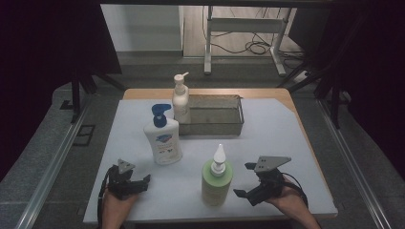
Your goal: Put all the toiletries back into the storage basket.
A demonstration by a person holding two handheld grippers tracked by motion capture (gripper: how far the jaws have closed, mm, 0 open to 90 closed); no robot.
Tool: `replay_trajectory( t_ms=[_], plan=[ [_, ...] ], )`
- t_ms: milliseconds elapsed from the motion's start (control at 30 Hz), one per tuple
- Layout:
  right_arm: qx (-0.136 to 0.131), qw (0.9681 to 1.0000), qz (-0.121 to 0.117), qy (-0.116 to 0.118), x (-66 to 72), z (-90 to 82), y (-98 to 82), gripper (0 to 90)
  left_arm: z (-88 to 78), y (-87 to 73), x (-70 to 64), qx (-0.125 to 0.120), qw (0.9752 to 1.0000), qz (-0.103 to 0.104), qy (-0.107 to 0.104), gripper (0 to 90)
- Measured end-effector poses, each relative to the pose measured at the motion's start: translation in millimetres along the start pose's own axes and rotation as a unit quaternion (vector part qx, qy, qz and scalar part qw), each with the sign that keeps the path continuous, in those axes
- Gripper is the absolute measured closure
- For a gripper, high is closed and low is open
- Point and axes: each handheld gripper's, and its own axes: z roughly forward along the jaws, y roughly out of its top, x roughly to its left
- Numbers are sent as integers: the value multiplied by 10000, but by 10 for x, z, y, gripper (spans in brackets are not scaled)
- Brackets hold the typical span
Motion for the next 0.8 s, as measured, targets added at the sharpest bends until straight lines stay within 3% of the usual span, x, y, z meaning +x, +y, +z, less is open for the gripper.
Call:
replay_trajectory(
  t_ms=[333, 800],
  plan=[
    [-60, 9995, -208, 231, 171, 54, 116, 0, 0, 0, 0, 0, 10000, 2, -1, 124],
    [-154, 9980, -480, 381, 324, 175, 364, 0, -1, 0, 3, 8, 10000, 16, -1, 124]
  ],
)
